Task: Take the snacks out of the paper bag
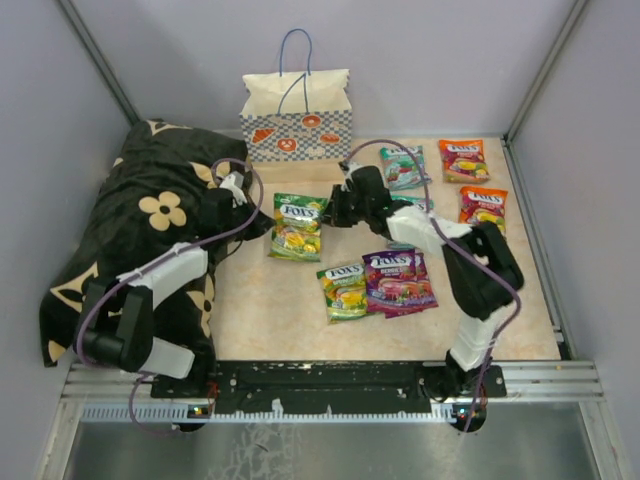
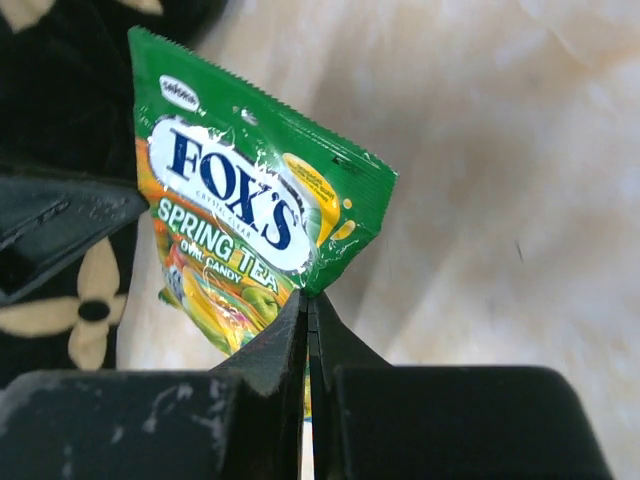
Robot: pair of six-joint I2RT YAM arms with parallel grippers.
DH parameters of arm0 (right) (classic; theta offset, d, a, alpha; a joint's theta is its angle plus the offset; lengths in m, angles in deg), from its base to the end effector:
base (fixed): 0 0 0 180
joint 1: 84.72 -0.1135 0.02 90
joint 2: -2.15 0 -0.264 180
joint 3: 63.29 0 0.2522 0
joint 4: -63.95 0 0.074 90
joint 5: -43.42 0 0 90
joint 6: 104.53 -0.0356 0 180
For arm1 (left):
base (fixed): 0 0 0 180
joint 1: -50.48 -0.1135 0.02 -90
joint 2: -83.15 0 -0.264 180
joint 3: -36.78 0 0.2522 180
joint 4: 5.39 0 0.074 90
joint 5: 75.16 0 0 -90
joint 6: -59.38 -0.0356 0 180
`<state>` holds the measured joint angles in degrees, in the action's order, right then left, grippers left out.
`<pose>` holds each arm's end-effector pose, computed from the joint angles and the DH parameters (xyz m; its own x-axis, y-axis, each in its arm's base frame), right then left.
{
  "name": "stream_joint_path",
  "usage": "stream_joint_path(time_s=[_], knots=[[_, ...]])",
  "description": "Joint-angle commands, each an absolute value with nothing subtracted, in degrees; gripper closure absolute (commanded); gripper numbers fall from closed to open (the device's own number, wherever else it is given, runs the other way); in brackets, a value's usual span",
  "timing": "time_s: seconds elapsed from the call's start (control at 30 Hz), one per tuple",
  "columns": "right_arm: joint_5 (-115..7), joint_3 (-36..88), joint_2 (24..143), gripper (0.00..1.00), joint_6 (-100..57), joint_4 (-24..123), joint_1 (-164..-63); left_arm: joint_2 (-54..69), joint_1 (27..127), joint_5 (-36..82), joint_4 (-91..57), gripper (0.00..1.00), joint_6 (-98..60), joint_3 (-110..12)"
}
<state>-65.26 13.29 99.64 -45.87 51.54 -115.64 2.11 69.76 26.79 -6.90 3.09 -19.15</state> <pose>0.3202 0.2051 0.2261 -0.7751 0.1101 -0.6222 -0.3667 0.7235 0.5849 0.2850 -0.1075 0.2185 -0.6281 -0.3555 -0.6922 0.1793 0.7995 -0.5733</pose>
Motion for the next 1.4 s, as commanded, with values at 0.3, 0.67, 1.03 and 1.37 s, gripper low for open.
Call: stream_joint_path(time_s=[0.3, 0.67, 1.03, 1.37], knots=[[-69.3, 53.3, 133.6, 1.0, -47.1, 47.1, -118.3, -14.2, 57.6, 17.5, -15.7, 1.0, -6.6, -33.0], [-67.5, 55.0, 131.4, 0.55, -44.4, 43.2, -118.4, -16.8, 56.7, 21.8, -21.7, 0.37, -7.7, -39.9], [-63.4, 19.6, 96.7, 0.24, -39.7, 46.4, -111.3, 13.2, 75.1, 27.4, -12.9, 0.18, 3.7, -13.3], [-60.9, -3.0, 74.3, 0.24, -38.4, 40.9, -110.6, -4.9, 86.8, 37.8, 15.2, 0.29, 14.8, -2.5]])
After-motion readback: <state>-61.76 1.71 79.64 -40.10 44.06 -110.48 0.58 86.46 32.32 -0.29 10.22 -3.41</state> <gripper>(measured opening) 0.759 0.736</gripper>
